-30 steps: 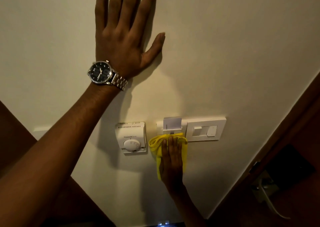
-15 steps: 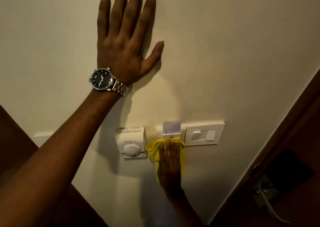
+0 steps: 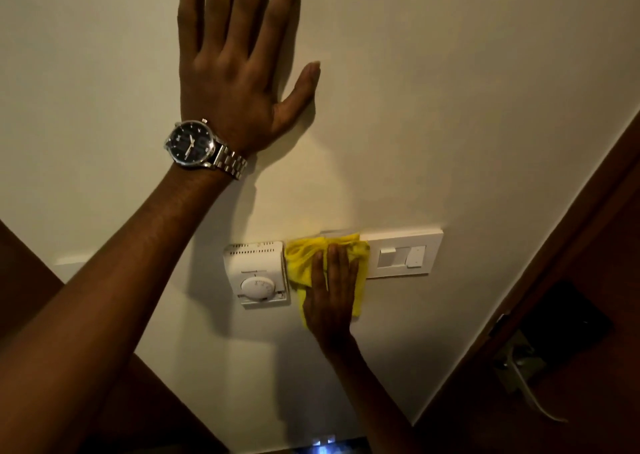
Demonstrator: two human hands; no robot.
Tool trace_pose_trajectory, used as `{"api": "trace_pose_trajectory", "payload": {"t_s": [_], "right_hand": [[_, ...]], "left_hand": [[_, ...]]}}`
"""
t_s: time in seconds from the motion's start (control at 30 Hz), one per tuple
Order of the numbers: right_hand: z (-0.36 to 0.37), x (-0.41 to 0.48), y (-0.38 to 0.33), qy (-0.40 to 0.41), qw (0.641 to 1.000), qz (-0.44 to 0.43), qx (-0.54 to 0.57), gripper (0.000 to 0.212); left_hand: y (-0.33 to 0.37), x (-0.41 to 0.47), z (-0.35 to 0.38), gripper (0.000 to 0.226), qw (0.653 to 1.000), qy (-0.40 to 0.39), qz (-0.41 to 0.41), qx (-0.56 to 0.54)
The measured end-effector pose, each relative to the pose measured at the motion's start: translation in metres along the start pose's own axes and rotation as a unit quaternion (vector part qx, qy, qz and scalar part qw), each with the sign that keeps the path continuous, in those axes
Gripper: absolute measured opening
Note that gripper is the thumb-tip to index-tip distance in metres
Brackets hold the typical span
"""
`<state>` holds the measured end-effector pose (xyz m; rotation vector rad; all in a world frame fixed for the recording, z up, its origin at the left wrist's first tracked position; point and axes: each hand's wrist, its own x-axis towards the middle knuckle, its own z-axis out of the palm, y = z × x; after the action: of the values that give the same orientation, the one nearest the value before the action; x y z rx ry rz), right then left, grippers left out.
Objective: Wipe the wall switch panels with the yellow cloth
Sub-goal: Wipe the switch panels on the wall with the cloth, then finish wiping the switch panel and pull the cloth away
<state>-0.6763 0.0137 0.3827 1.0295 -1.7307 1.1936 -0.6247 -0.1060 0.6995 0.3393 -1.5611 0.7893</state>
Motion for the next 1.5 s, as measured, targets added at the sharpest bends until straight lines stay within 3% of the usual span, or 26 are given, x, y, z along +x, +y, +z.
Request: {"api": "trace_pose_trajectory", "payload": {"t_s": [0.13,0.3,0.47,0.6,0.67,0.73,0.8,0.87,0.93,1.03,1.07,1.13,1.17,1.23,1.37,1.43,1.5], "right_hand": [[-0.021,-0.048,0.016,-0.066,0.994,-0.062,-0.052,0.053],[0.001,0.006,-0.005,-0.002,1.0,-0.031,-0.005,0.046],[-0.007,-0.045,0.02,-0.049,0.99,-0.113,-0.067,0.052],[0.0,-0.013,0.02,-0.04,0.997,-0.054,-0.037,0.052],[-0.01,-0.046,0.026,-0.09,0.994,-0.049,-0.045,0.049],[-0.028,-0.096,0.031,-0.183,0.983,0.004,0.008,0.046],[-0.043,-0.114,0.014,-0.226,0.948,0.178,0.138,0.053],[-0.047,-0.114,-0.016,-0.22,0.896,0.322,0.215,0.056],[-0.046,-0.107,-0.051,-0.213,0.848,0.407,0.263,0.054],[-0.041,-0.106,-0.093,-0.228,0.784,0.493,0.302,0.048],[-0.04,-0.11,-0.104,-0.236,0.765,0.511,0.313,0.047],[-0.035,-0.127,-0.131,-0.277,0.729,0.531,0.333,0.047],[-0.033,-0.132,-0.138,-0.295,0.713,0.535,0.345,0.047],[-0.021,-0.163,-0.169,-0.346,0.673,0.549,0.356,0.045],[0.006,-0.234,-0.23,-0.465,0.618,0.545,0.323,0.045],[0.024,-0.274,-0.249,-0.503,0.618,0.517,0.313,0.048],[0.049,-0.333,-0.269,-0.542,0.635,0.478,0.274,0.053]], "left_hand": [[0.0,0.001,-0.006,0.072,1.0,-0.024,0.0,-0.005],[0.002,0.002,-0.003,0.069,1.0,-0.011,-0.006,0.004],[0.0,0.003,-0.011,0.07,0.999,-0.034,0.004,-0.002],[0.001,0.008,-0.008,0.069,0.999,-0.032,0.011,0.007],[0.0,0.009,-0.015,0.07,0.999,-0.049,0.017,-0.01],[0.002,0.01,-0.025,0.073,0.995,-0.092,0.032,-0.034],[0.0,0.013,-0.034,0.076,0.985,-0.164,0.035,-0.045],[-0.002,0.012,-0.053,0.075,0.968,-0.213,0.014,-0.131],[-0.001,-0.023,-0.084,0.06,0.931,-0.22,-0.064,-0.284],[0.015,-0.144,-0.174,0.022,0.831,-0.247,-0.291,-0.404],[0.019,-0.194,-0.203,0.017,0.782,-0.293,-0.374,-0.402],[0.02,-0.286,-0.261,0.027,0.642,-0.42,-0.515,-0.382],[0.019,-0.32,-0.281,0.043,0.572,-0.473,-0.549,-0.385],[0.003,-0.383,-0.327,0.061,0.486,-0.505,-0.591,-0.4],[-0.022,-0.473,-0.393,0.056,0.441,-0.507,-0.661,-0.335],[-0.034,-0.507,-0.409,0.047,0.435,-0.483,-0.71,-0.269],[-0.048,-0.562,-0.427,0.04,0.4,-0.437,-0.774,-0.225]]}}
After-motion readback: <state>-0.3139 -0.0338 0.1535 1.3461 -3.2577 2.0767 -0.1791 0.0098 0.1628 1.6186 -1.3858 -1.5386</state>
